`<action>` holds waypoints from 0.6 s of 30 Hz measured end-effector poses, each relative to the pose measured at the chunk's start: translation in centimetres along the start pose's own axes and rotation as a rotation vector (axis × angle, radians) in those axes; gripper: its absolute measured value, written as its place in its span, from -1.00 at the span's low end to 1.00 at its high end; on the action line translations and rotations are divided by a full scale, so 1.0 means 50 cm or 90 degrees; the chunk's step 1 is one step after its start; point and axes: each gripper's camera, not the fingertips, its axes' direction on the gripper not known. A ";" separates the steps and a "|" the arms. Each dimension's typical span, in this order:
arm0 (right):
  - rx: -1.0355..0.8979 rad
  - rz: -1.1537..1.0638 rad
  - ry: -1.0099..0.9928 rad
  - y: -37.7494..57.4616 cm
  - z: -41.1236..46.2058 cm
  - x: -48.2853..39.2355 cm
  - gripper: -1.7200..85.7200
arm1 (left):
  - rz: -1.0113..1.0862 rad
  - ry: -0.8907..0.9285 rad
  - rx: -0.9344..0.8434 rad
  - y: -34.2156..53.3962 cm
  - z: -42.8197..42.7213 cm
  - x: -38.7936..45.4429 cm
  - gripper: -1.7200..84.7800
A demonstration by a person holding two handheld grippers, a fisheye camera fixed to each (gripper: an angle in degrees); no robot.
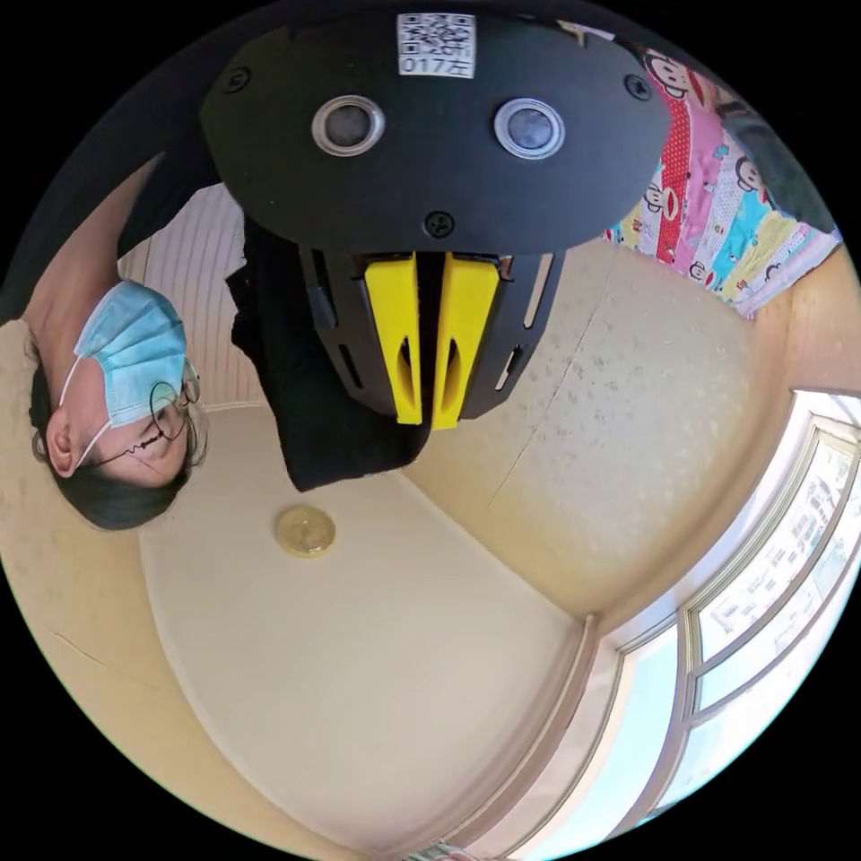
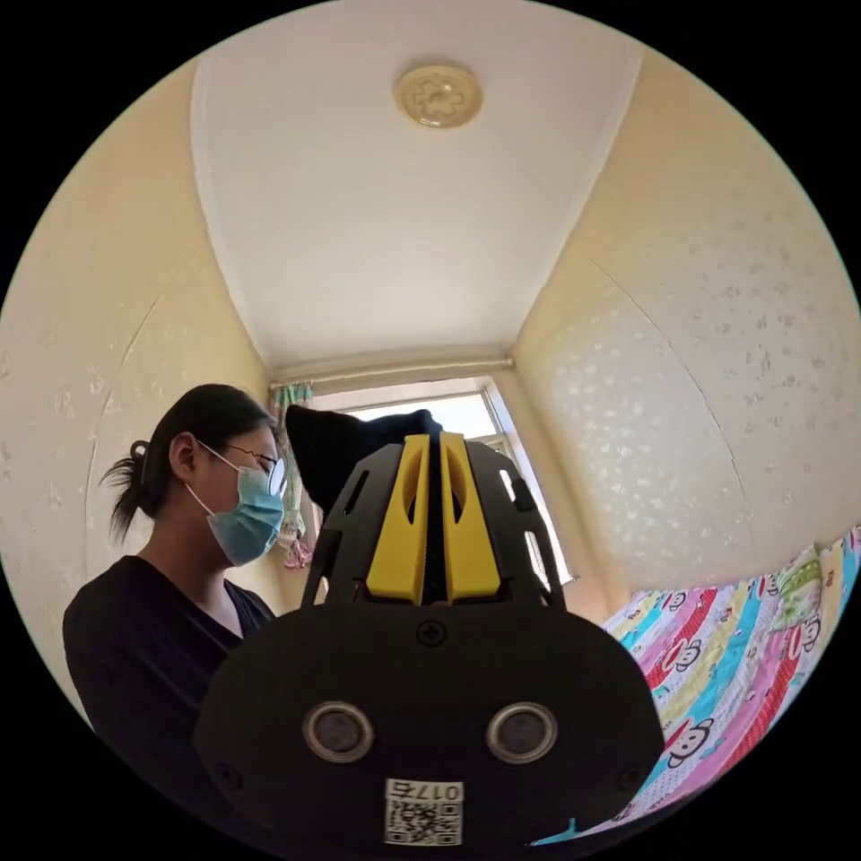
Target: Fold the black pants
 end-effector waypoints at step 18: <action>-0.185 0.276 0.550 -0.042 0.529 0.824 -0.92 | -0.078 -0.481 -0.315 0.121 0.618 -0.599 -0.84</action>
